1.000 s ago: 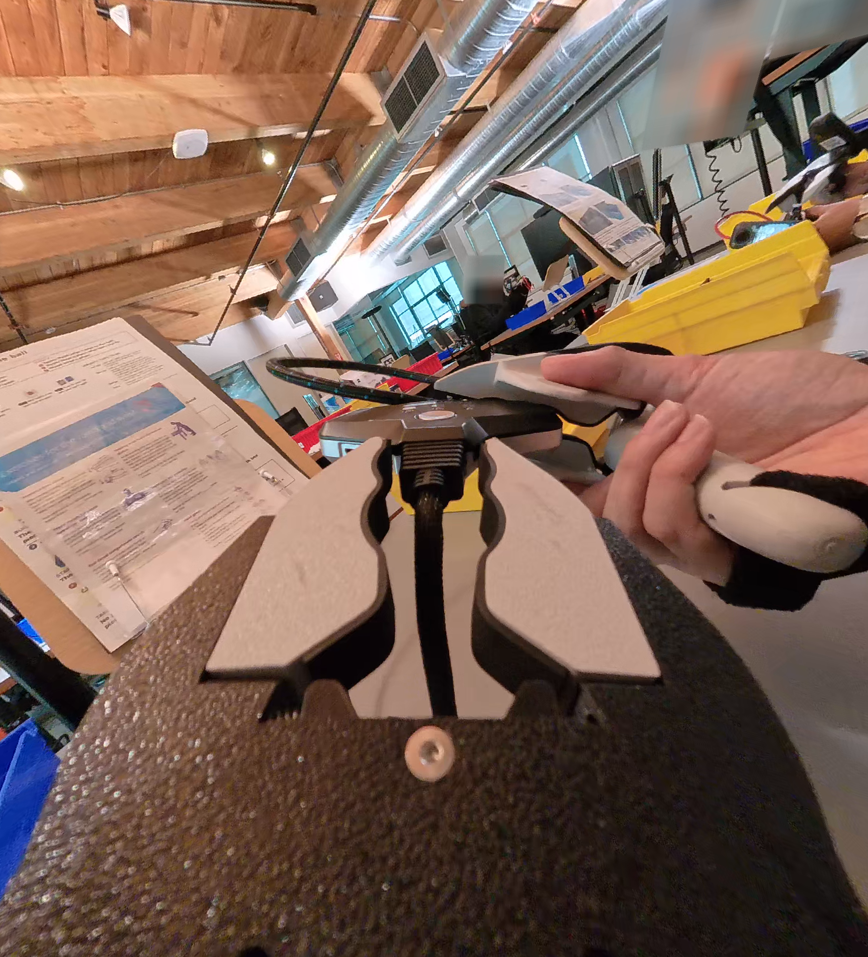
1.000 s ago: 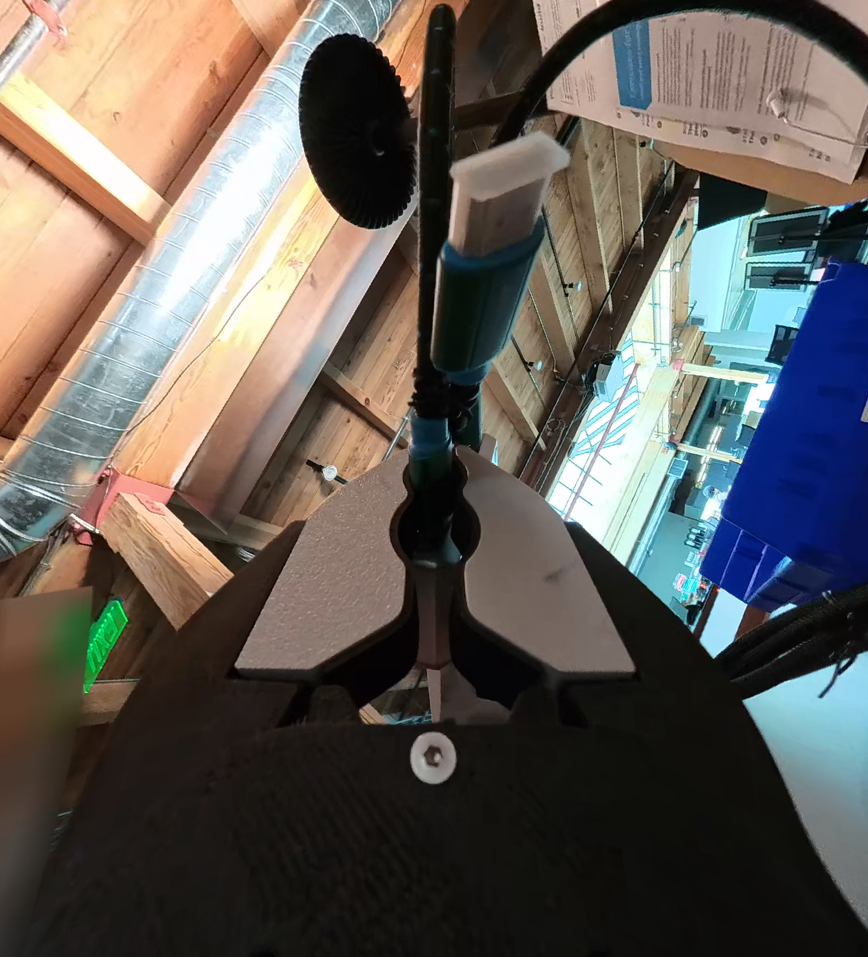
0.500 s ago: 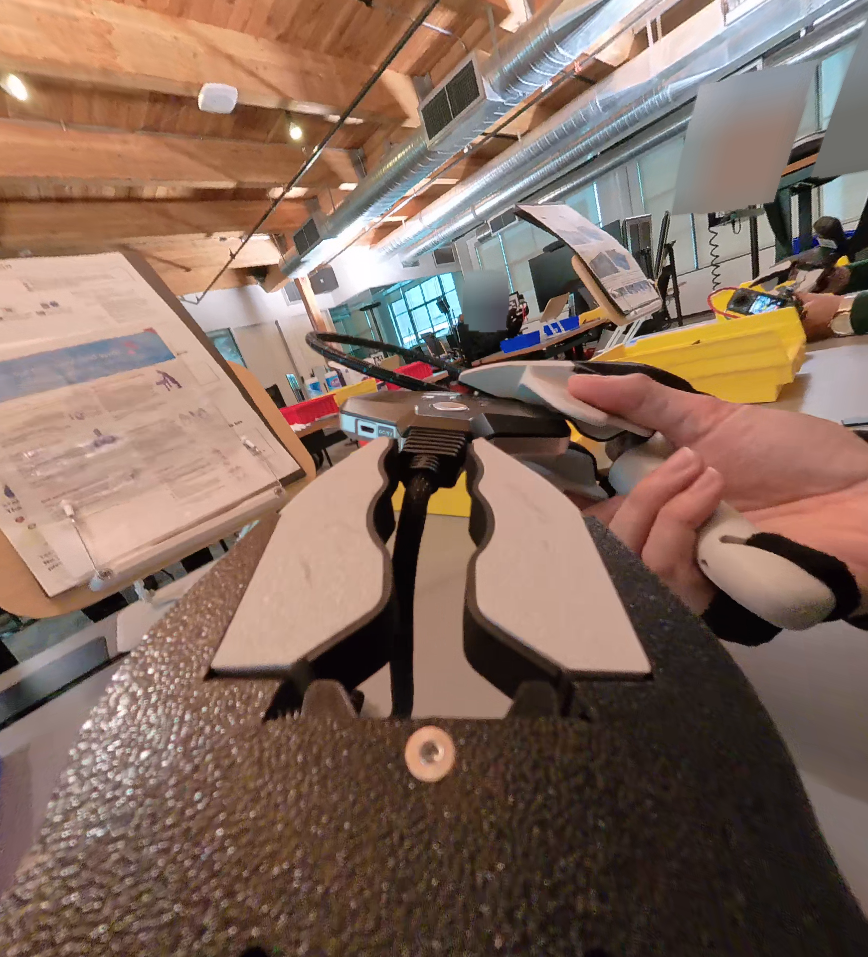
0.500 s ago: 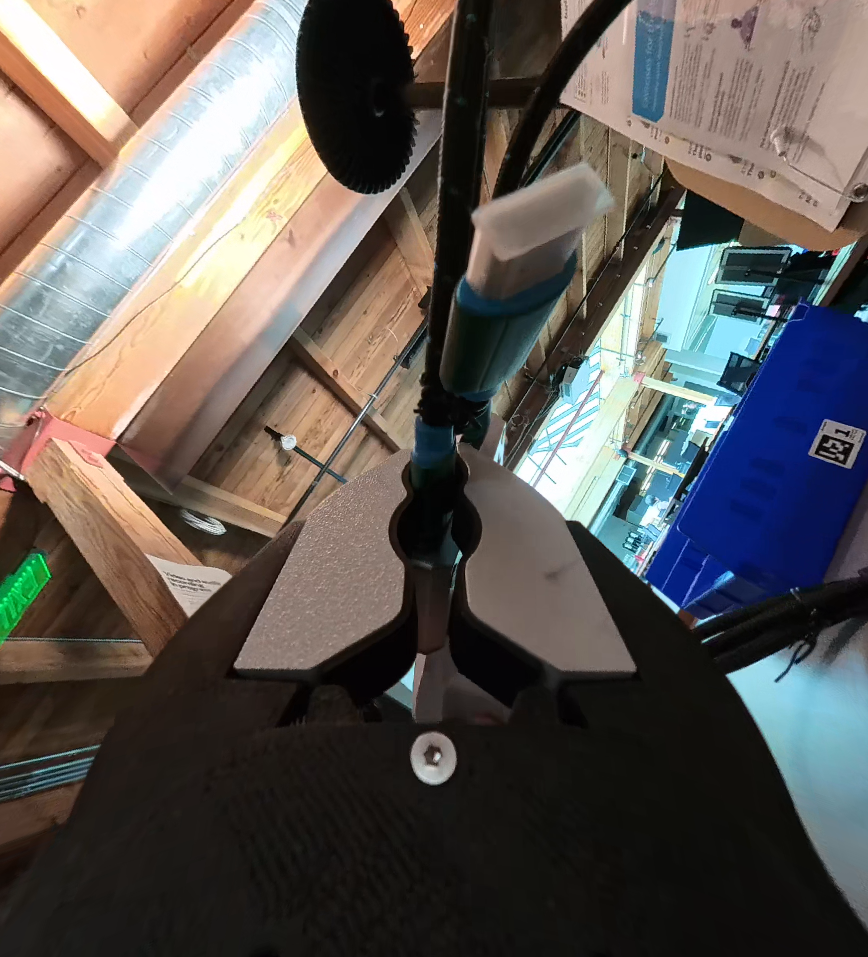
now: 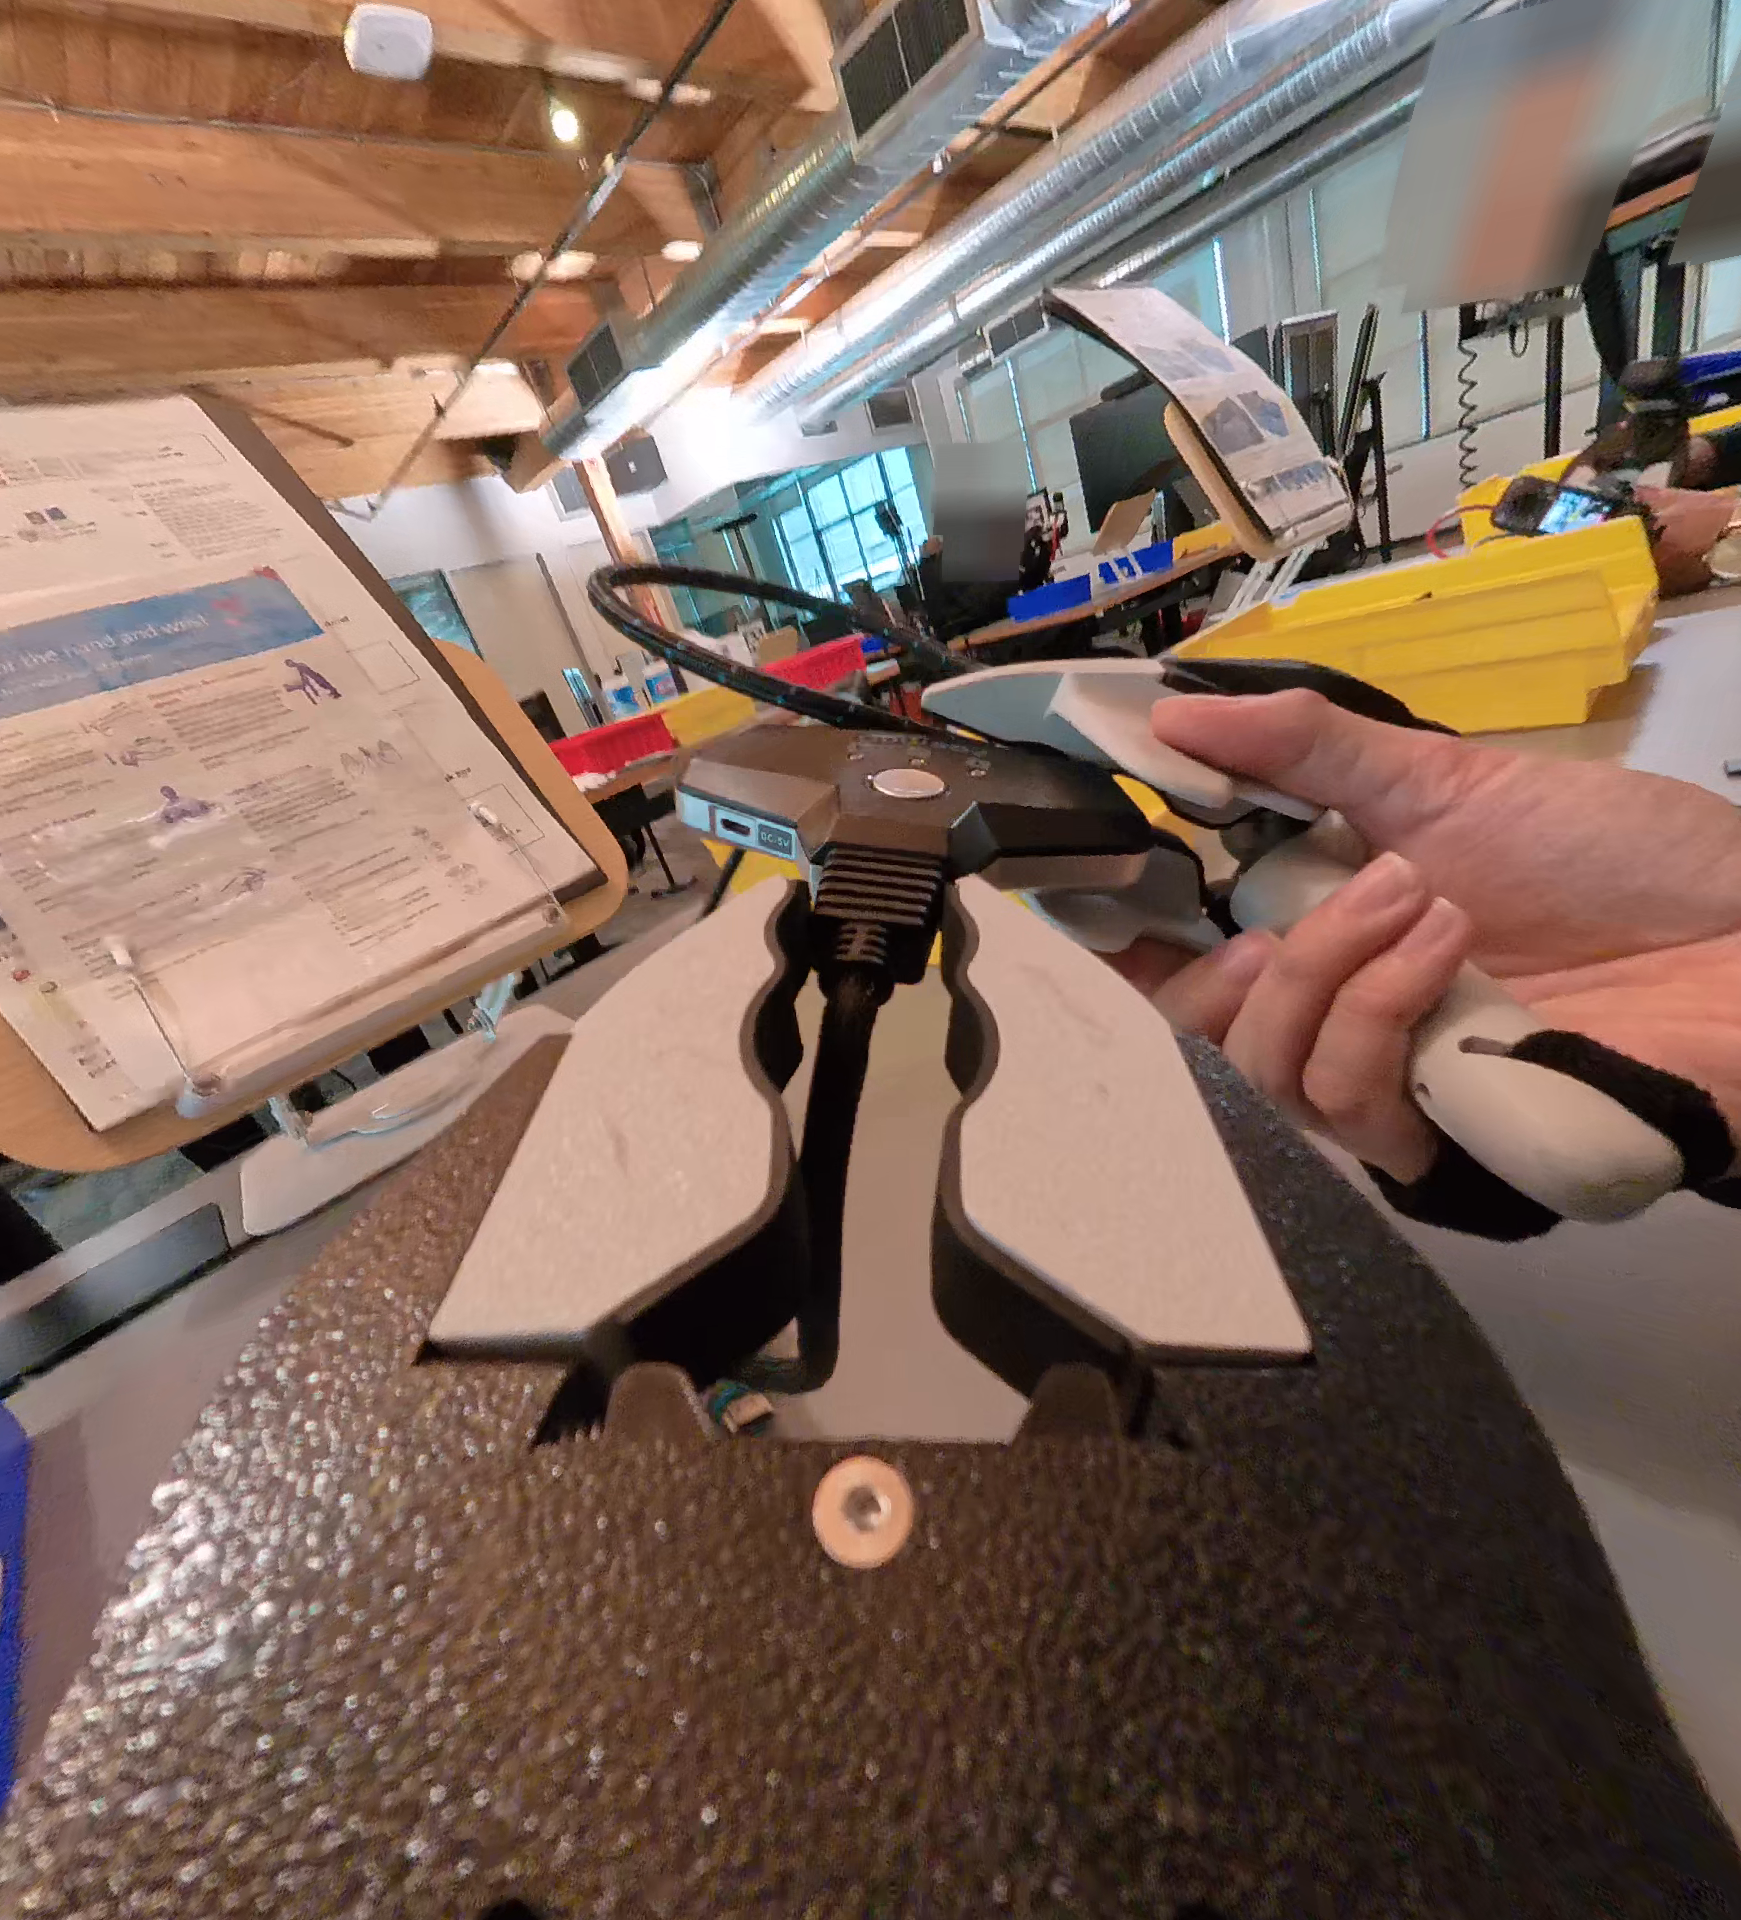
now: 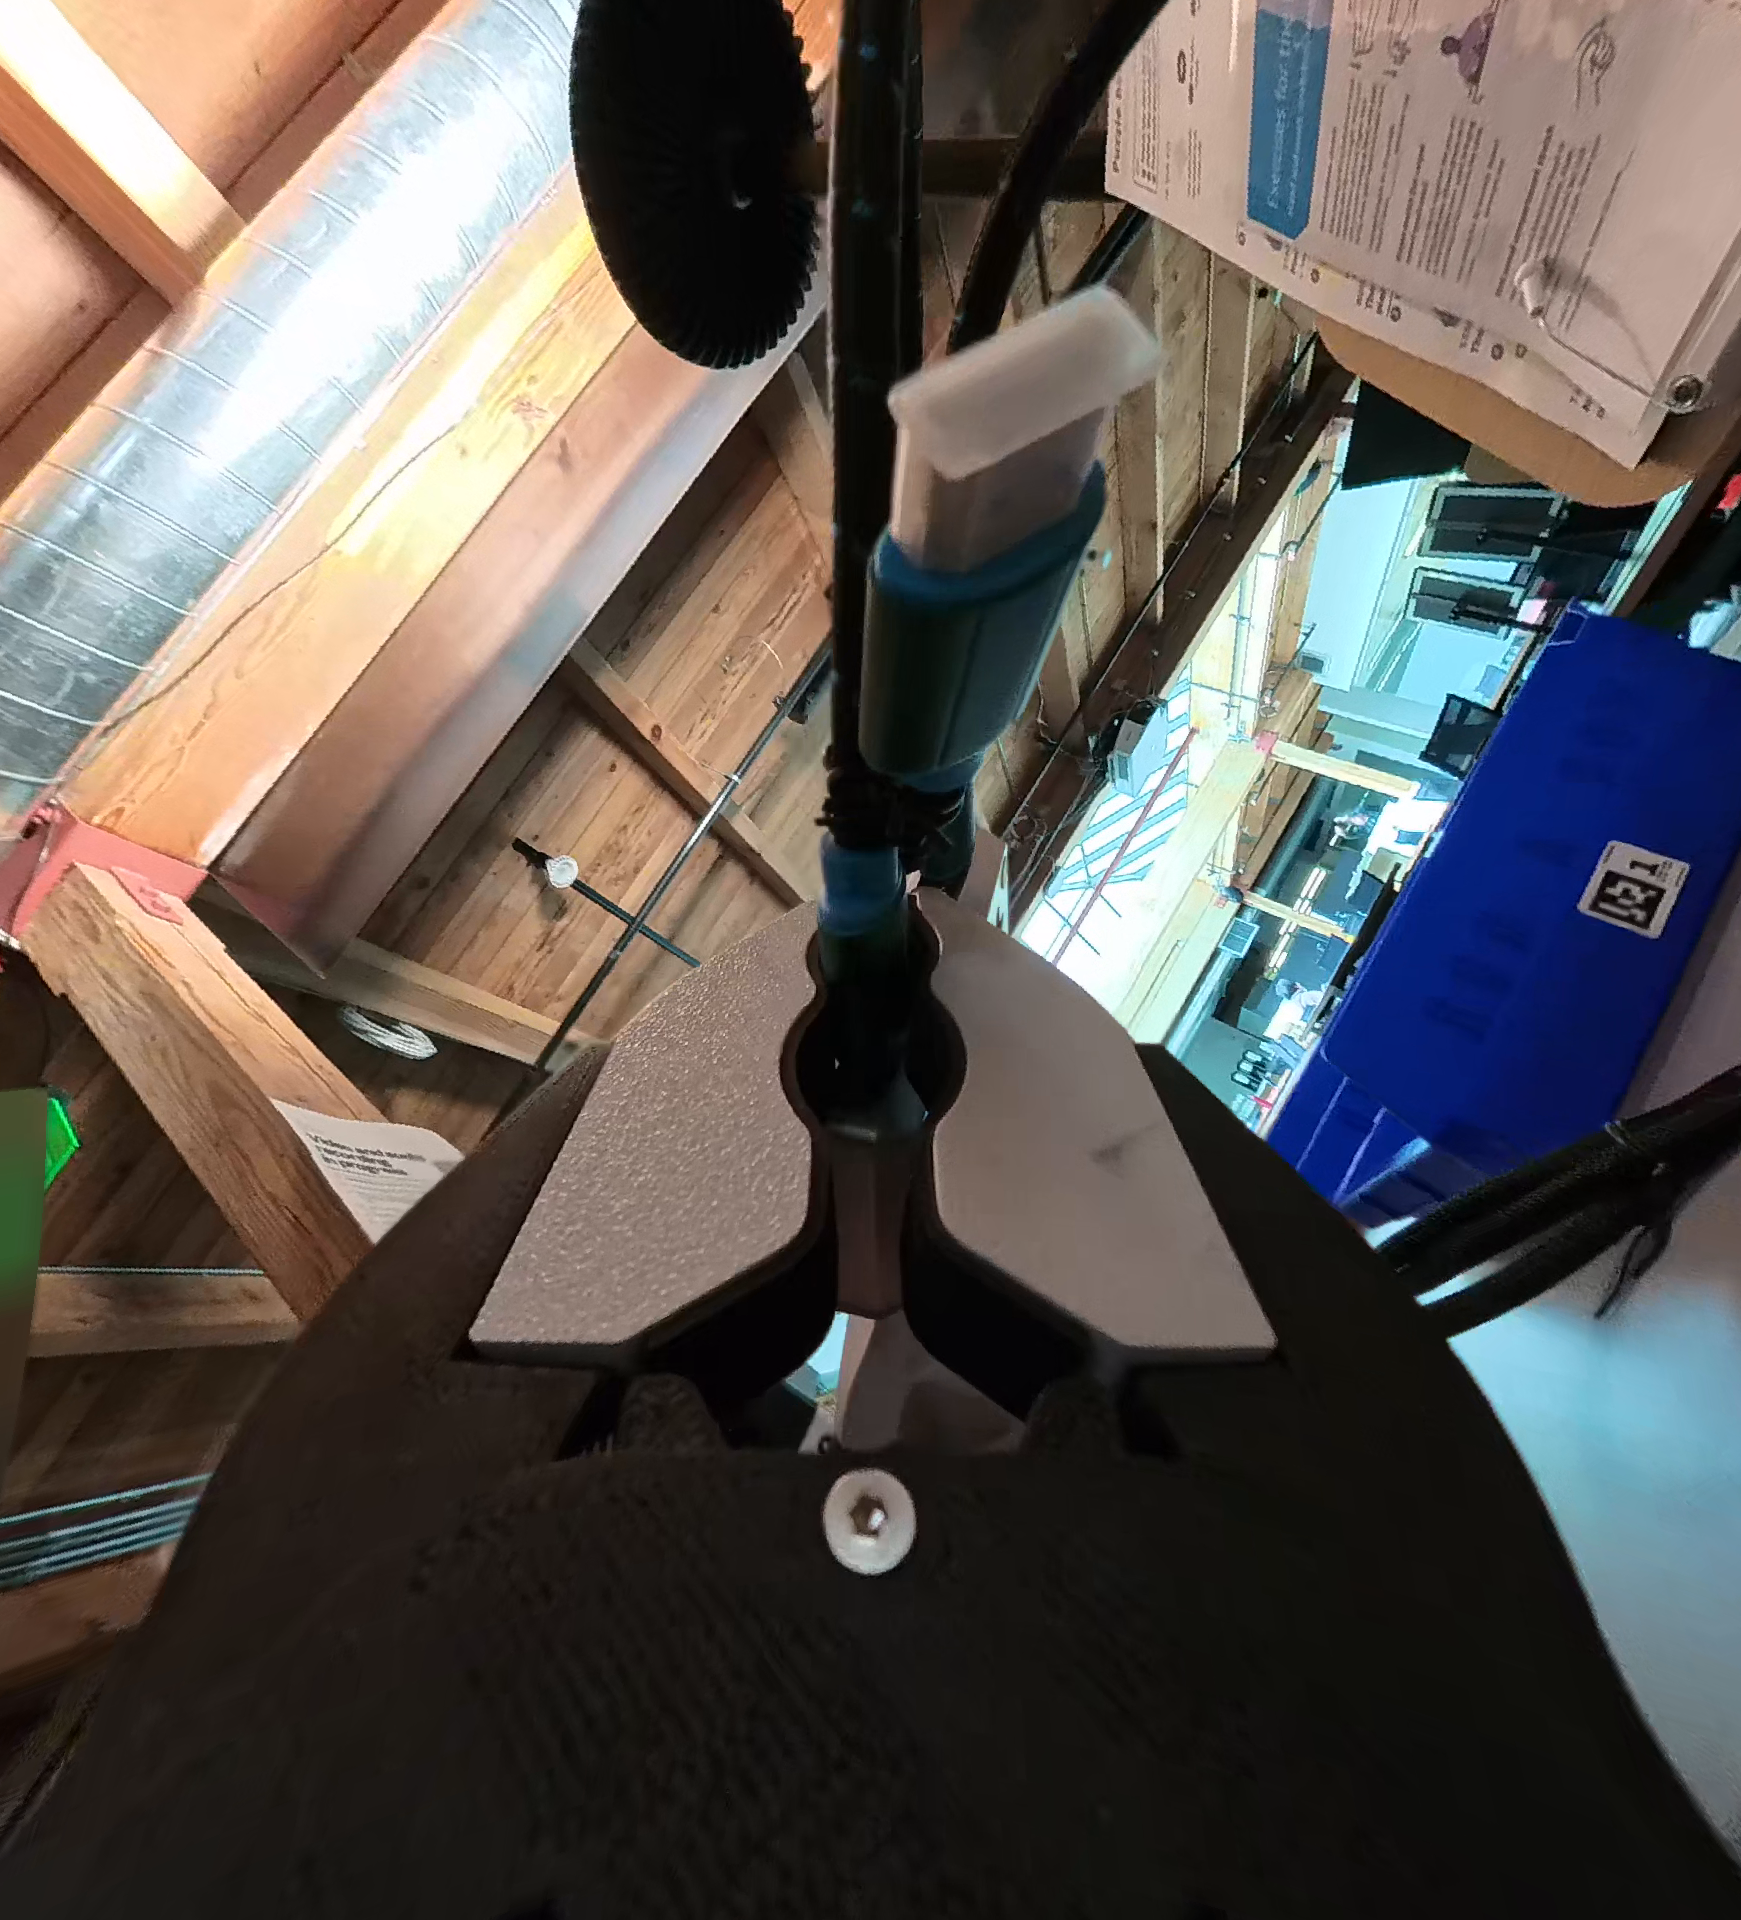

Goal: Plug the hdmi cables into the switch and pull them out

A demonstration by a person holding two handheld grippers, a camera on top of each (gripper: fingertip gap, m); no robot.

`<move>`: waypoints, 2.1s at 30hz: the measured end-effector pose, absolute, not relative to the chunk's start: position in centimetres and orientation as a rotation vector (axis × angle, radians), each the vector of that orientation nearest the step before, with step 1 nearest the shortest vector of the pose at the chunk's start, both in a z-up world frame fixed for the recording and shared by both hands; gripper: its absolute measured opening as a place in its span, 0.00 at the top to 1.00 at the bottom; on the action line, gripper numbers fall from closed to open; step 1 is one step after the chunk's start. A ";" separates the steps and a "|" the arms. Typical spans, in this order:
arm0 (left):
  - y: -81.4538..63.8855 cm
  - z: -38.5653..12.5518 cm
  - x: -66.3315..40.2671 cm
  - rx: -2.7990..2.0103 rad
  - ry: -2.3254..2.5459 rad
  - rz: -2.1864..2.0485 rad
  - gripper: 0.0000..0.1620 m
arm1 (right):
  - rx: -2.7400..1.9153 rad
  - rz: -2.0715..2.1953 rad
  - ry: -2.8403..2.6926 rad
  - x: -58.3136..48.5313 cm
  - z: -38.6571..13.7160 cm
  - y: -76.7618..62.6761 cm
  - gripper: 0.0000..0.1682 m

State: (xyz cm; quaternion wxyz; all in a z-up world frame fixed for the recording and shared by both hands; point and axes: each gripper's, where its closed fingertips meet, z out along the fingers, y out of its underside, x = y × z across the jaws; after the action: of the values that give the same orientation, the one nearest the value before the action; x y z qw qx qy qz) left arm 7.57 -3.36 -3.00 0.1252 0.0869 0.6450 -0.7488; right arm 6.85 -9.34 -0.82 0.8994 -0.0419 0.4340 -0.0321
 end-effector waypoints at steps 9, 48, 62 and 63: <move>-2.6 -3.4 8.3 0.169 2.045 -2.324 0.86 | -0.227 -0.145 0.894 7.3 -1.4 -8.5 0.93; 4.8 -1.1 10.7 0.573 2.028 -2.627 0.86 | -1.766 -0.890 0.986 4.1 -4.4 0.8 0.68; 4.7 0.1 8.0 0.675 1.938 -2.612 0.87 | -0.438 0.009 0.967 6.1 -1.9 2.3 0.82; 4.6 0.1 7.8 0.676 1.929 -2.607 0.87 | -0.448 -0.039 0.964 6.1 -1.9 2.1 0.82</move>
State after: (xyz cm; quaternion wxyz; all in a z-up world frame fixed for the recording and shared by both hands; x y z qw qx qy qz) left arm 7.82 4.60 0.06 -0.0855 0.2034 0.5803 -0.7840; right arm 6.12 2.10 -1.94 0.8618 -0.2136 0.4597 -0.0187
